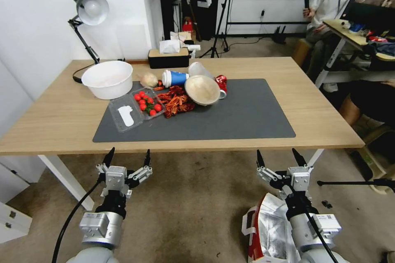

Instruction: Pick up the food delivery bag from the floor and place it on the table.

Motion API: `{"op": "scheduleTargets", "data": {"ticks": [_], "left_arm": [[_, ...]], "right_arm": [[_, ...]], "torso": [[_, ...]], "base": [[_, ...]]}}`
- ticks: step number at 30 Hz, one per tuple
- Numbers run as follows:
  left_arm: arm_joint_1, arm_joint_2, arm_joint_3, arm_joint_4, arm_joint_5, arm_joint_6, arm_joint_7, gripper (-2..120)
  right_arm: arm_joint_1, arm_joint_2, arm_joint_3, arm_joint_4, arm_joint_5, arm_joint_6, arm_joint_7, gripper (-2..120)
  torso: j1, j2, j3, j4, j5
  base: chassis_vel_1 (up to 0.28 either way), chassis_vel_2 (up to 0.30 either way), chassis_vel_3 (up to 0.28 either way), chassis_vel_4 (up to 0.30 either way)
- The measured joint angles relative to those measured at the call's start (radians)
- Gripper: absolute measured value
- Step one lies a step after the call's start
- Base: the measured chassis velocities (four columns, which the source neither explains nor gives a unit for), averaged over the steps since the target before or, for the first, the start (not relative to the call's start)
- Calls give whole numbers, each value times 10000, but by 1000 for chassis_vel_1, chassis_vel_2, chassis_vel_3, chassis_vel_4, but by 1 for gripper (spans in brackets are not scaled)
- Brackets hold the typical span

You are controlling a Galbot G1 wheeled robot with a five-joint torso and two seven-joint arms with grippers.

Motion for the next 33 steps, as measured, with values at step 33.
{"op": "scheduleTargets", "data": {"ticks": [33], "left_arm": [[-1217,1753,-458,572,-2214,-1040,-572,100]], "right_arm": [[537,-1493,-154,394,883,-49,528,100]], "torso": [[0,0,0,0,0]], "base": [[-1,0,-1,-3]]}}
